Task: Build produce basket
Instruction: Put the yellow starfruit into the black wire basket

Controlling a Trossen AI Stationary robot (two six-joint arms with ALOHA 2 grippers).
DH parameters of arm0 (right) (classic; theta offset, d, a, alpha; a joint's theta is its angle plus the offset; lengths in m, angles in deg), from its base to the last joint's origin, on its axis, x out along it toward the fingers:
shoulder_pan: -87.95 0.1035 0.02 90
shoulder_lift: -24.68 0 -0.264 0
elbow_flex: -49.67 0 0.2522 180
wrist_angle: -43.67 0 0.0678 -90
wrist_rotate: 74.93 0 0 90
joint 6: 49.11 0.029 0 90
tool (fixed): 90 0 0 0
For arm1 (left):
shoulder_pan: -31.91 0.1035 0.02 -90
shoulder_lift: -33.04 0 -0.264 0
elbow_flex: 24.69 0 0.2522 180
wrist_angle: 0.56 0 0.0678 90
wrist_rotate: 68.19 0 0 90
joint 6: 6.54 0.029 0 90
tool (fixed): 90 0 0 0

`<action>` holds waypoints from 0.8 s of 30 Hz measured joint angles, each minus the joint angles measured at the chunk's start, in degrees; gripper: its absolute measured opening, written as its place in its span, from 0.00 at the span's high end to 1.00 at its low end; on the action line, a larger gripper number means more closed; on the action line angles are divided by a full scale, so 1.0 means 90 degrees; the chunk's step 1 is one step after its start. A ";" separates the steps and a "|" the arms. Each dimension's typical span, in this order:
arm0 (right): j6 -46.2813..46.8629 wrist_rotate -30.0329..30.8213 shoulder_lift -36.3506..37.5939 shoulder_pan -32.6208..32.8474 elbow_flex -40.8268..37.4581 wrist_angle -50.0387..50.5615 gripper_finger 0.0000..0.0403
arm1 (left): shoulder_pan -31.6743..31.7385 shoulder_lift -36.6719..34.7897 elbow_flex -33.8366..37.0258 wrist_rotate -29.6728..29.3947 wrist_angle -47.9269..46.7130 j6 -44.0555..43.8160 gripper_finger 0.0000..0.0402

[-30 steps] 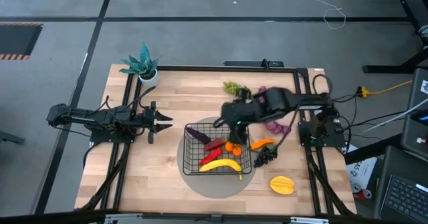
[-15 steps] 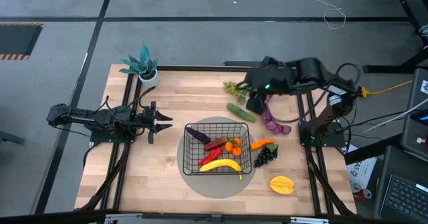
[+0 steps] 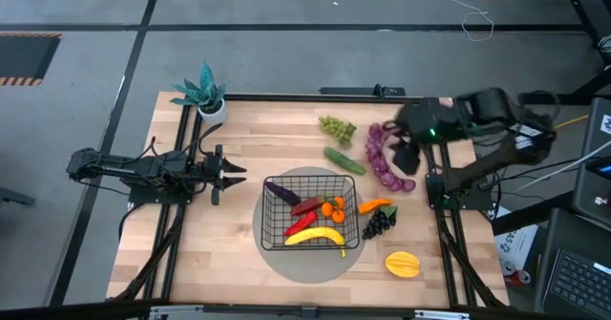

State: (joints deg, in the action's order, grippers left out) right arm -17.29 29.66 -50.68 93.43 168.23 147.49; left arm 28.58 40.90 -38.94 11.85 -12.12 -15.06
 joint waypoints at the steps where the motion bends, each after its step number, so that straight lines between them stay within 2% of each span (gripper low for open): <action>1: 0.0416 0.0020 0.0231 0.0153 -0.0420 0.0008 0.56 | -0.0002 -0.0002 0.0000 0.0000 0.0000 0.0000 0.70; 6: 0.2308 -0.0266 0.1074 0.0951 -0.2371 -0.0023 0.56 | -0.0001 -0.0002 0.0000 0.0000 0.0000 0.0000 0.70; 12: 0.3851 -0.1454 0.1292 0.1745 -0.3818 -0.0498 0.56 | -0.0002 -0.0002 0.0000 0.0000 0.0000 0.0000 0.70; 17: 0.4495 -0.2326 0.1091 0.2407 -0.4466 -0.1426 0.56 | 0.0000 -0.0002 0.0000 0.0000 0.0000 0.0000 0.70; 21: 0.4913 -0.2635 0.0769 0.3005 -0.4582 -0.2214 0.56 | -0.0001 -0.0002 0.0000 0.0000 0.0000 0.0000 0.70; 24: 0.5177 -0.2638 0.0473 0.3447 -0.4475 -0.2393 0.56 | 0.0000 -0.0002 0.0000 0.0000 0.0000 0.0000 0.70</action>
State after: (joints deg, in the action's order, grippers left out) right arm 29.31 5.92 -46.42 124.46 127.95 125.95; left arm 28.58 40.88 -38.94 11.85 -12.12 -15.06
